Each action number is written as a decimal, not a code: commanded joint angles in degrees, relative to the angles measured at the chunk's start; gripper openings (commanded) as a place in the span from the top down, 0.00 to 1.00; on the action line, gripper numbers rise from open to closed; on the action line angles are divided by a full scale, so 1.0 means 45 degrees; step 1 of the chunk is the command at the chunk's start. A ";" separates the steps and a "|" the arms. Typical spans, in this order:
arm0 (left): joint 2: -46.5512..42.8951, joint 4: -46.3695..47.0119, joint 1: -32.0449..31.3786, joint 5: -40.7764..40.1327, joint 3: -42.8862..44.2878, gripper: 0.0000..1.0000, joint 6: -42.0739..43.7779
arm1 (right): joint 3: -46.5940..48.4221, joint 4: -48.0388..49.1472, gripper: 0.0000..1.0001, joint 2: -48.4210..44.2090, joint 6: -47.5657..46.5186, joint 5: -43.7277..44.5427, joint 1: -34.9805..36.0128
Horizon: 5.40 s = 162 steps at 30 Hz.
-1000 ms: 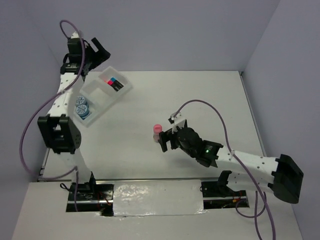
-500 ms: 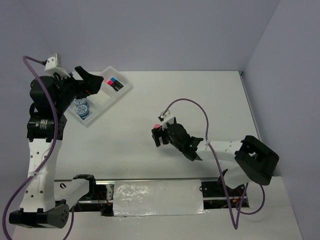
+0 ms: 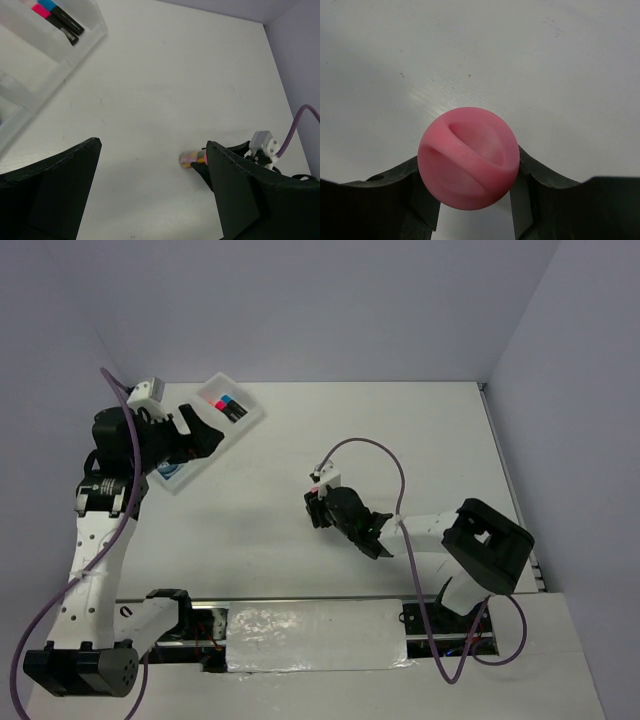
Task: Sort the stationery into containers
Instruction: Pick up the stationery from the center of the board, then place the stationery in the storage box.
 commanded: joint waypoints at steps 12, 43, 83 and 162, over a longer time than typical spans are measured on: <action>0.0026 0.4683 -0.4887 0.7172 -0.1953 0.01 0.0126 | 0.0728 -0.5385 0.94 -0.7476 -0.1558 -1.0912 -0.0614; 0.1099 0.3729 -1.2687 0.1097 -0.1368 0.12 0.1980 | 0.1939 -0.8045 0.92 -1.0116 -0.1462 -1.4845 -0.0575; -0.2240 0.6618 -1.2687 0.3675 -0.4589 0.00 0.0984 | 0.2017 -0.6990 0.94 -1.0838 -0.0915 -1.4962 -0.0633; 1.1411 -0.1117 -0.0832 -0.9882 0.5918 0.99 -0.7182 | 0.3326 -1.1268 0.00 -1.3144 0.3207 -0.2481 -0.3563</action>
